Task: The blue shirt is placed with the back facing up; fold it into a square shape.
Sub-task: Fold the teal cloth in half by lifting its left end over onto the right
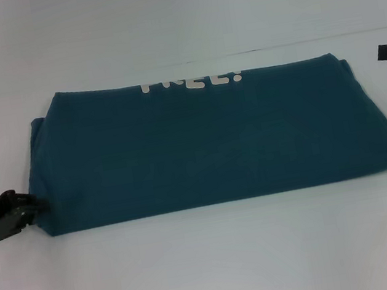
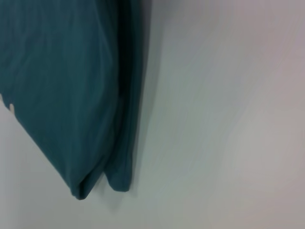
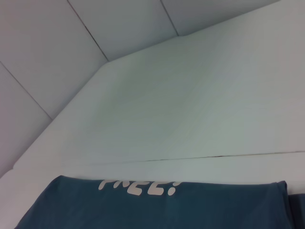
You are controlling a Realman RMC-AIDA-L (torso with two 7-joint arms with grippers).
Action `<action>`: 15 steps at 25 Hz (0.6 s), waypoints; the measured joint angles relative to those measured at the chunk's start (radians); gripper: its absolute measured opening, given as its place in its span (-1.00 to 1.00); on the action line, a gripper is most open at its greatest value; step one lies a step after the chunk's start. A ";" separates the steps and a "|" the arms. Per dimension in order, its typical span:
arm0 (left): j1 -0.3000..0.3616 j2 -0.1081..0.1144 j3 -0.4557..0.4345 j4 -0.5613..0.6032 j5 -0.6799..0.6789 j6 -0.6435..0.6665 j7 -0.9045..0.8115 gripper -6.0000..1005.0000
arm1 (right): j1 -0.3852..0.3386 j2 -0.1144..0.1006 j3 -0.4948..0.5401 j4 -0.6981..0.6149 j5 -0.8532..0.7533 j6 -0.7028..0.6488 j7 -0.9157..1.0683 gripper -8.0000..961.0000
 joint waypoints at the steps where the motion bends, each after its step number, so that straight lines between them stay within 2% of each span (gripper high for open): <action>1: 0.000 0.000 0.002 0.000 0.002 -0.002 -0.001 -0.13 | 0.000 0.000 0.000 0.000 0.000 0.000 0.000 0.92; 7: 0.001 0.000 0.005 0.000 0.018 -0.016 -0.001 -0.67 | -0.001 0.000 0.000 0.001 0.000 -0.004 0.000 0.92; 15: 0.001 -0.003 0.015 0.002 0.027 -0.029 0.005 -0.74 | -0.002 0.004 0.000 0.001 0.001 -0.001 0.000 0.91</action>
